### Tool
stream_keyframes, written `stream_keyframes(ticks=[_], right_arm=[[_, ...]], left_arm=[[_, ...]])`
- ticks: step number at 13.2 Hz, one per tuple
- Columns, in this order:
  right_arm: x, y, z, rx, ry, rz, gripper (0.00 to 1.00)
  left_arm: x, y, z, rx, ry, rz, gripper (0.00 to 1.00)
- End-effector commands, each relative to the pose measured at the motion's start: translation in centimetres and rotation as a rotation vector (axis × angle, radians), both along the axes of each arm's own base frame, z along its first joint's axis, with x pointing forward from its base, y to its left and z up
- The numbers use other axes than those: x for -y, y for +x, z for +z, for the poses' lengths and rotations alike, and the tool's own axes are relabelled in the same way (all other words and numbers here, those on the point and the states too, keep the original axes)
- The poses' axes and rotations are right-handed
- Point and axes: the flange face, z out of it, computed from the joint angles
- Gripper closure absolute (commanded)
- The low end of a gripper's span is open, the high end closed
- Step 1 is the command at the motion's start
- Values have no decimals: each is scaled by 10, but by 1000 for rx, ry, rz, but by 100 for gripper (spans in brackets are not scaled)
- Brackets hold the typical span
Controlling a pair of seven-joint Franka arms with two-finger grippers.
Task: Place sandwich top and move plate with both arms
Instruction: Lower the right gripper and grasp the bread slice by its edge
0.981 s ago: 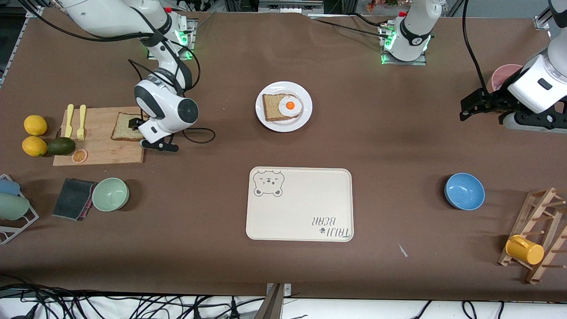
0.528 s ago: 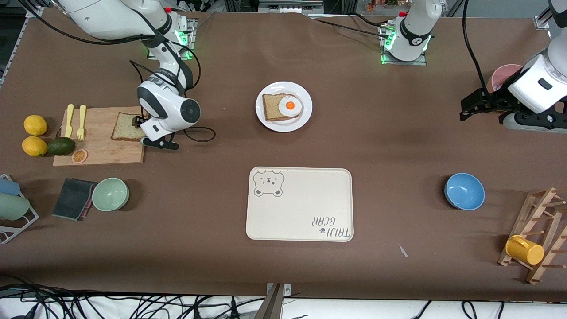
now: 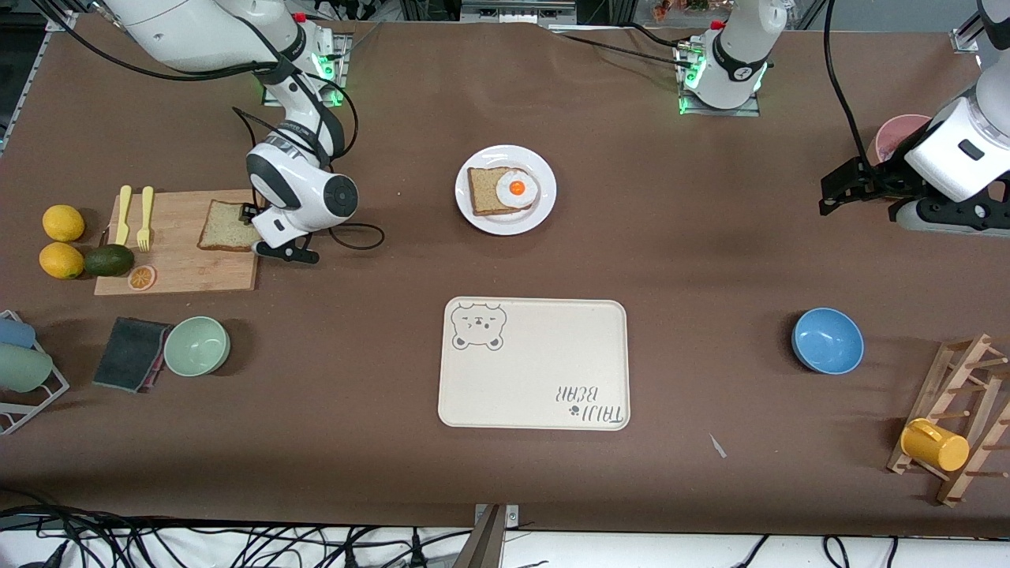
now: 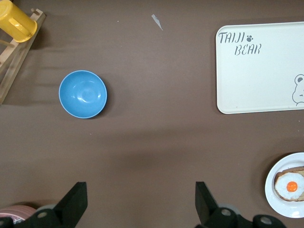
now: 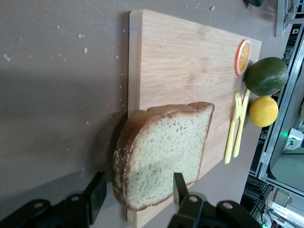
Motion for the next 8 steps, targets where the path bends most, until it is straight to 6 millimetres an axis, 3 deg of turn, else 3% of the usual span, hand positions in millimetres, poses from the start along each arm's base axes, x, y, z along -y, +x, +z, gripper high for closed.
stream_keyframes(ticks=[1, 8], right_arm=[[2, -7, -8, 19, -23, -14, 41], [6, -9, -12, 13, -26, -18, 42]], left_arm=[[-2, 3, 5, -8, -18, 3, 0], [-2, 3, 5, -8, -18, 3, 0]])
